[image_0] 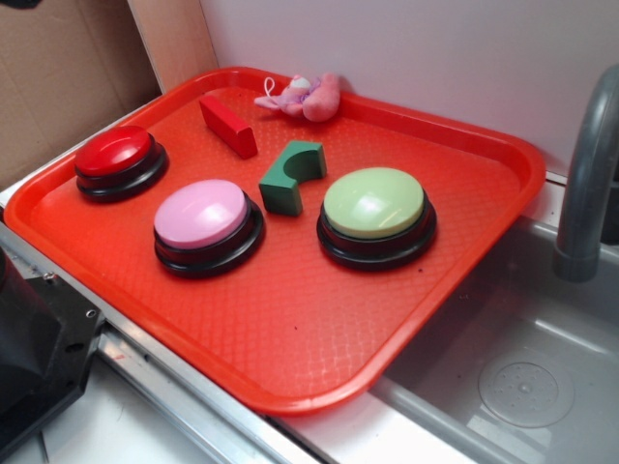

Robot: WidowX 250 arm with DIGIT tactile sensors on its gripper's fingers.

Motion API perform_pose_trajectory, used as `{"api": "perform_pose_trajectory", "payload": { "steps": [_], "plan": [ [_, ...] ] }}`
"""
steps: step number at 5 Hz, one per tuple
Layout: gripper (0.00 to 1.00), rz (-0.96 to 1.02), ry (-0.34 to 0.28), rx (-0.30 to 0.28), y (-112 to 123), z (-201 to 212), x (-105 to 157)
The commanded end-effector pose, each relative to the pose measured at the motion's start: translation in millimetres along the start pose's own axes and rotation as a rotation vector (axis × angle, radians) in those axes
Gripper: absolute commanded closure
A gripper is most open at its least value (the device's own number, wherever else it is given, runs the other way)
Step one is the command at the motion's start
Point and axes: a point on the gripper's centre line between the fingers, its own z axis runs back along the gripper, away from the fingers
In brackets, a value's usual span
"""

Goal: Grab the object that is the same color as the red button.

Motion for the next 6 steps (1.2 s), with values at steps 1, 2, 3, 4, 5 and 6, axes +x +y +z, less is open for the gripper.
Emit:
{"api": "perform_pose_trajectory", "payload": {
  "steps": [1, 2, 3, 4, 5, 6],
  "plan": [
    [0.0, 0.0, 0.0, 0.0, 0, 0, 0],
    [0.0, 0.039, 0.002, -0.003, 0, -8, 15],
    [0.0, 0.146, 0.002, 0.018, -1, -19, 32],
    [0.0, 0.307, -0.014, 0.039, 9, -30, 48],
    [0.0, 0.474, 0.011, 0.062, 24, -47, 65],
    [0.0, 0.653, 0.016, 0.068, 37, -71, 83]
  ]
}}
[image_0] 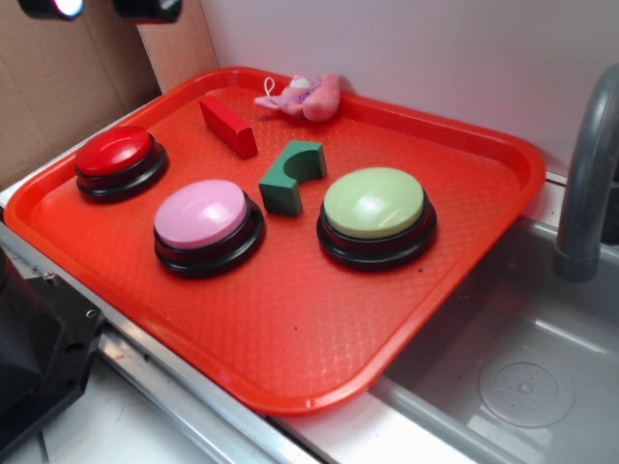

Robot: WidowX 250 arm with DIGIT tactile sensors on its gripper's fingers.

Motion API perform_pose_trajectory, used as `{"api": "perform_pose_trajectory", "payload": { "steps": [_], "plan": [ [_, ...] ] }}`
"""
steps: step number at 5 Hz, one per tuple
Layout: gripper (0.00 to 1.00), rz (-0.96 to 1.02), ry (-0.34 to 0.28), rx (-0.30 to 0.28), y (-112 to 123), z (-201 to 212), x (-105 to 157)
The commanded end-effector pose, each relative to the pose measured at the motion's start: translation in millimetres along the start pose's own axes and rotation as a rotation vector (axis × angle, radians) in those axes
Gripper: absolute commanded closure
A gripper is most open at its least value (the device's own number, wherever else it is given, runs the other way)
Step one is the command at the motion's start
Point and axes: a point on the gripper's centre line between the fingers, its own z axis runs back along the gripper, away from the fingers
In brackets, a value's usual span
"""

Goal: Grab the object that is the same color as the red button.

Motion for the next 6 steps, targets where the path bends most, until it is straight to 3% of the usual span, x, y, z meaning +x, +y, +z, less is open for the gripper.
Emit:
{"api": "perform_pose_trajectory", "payload": {
  "steps": [1, 2, 4, 6],
  "plan": [
    [0.0, 0.306, -0.07, -0.027, 8, -40, 40],
    [0.0, 0.532, -0.142, -0.039, 17, -70, 58],
    [0.0, 0.621, -0.148, -0.076, 23, -110, 85],
    [0.0, 0.648, -0.133, -0.073, 14, -135, 112]
  ]
}}
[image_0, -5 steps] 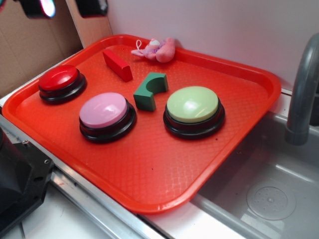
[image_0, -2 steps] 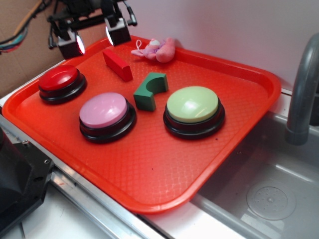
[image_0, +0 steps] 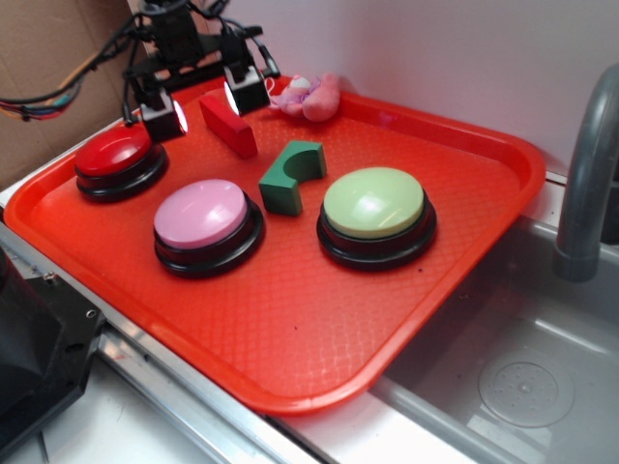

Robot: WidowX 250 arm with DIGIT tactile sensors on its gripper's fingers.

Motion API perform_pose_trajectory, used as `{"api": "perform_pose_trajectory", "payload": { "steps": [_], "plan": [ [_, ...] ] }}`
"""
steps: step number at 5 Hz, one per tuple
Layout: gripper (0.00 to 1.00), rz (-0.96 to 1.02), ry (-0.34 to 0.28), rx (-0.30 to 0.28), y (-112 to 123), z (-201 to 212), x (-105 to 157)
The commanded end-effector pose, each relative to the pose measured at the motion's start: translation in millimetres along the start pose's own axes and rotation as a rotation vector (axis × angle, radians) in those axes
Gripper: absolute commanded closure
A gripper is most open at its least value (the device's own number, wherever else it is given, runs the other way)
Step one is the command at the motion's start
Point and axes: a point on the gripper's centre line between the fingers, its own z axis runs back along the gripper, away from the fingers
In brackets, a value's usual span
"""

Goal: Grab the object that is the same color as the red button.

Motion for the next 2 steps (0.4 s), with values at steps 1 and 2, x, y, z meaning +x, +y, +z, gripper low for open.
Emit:
{"api": "perform_pose_trajectory", "payload": {
  "steps": [1, 2],
  "plan": [
    [0.0, 0.032, -0.012, -0.021, -19.6, -13.7, 24.4],
    [0.0, 0.042, -0.017, -0.057, -15.3, -14.9, 26.6]
  ]
}}
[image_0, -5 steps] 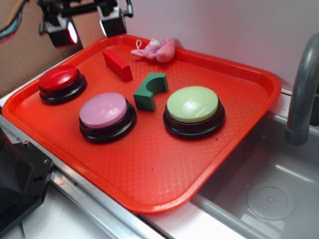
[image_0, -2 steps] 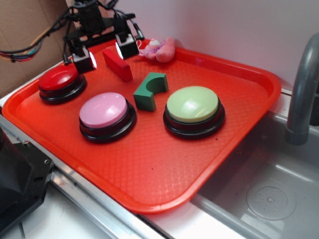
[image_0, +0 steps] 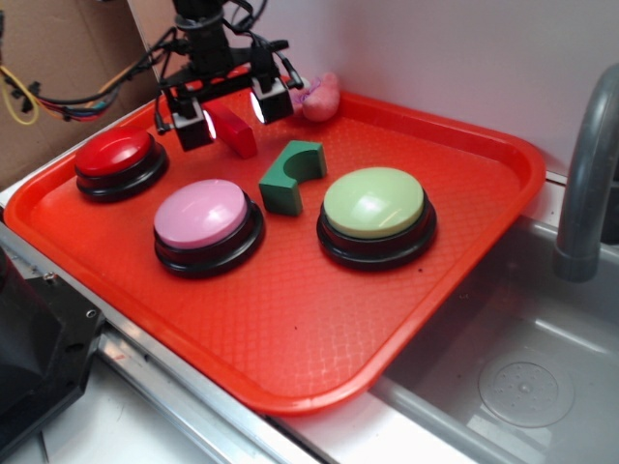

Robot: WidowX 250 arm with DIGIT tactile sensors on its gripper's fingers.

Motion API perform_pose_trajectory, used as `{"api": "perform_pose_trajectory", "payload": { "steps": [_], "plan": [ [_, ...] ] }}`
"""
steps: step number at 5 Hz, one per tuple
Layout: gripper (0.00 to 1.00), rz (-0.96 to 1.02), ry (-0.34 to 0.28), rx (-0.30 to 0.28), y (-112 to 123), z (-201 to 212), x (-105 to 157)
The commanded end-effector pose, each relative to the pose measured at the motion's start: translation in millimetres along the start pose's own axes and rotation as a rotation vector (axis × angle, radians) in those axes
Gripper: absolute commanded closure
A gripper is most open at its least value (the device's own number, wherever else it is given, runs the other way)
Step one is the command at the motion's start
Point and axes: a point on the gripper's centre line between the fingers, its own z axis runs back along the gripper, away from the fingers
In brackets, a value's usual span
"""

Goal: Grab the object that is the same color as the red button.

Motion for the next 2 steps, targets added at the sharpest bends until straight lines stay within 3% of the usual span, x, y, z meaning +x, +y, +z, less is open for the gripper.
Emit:
{"api": "perform_pose_trajectory", "payload": {
  "steps": [1, 2],
  "plan": [
    [0.0, 0.047, -0.047, -0.089, 7.9, 10.3, 13.7],
    [0.77, 0.071, -0.042, -0.082, 12.6, 7.0, 14.5]
  ]
}}
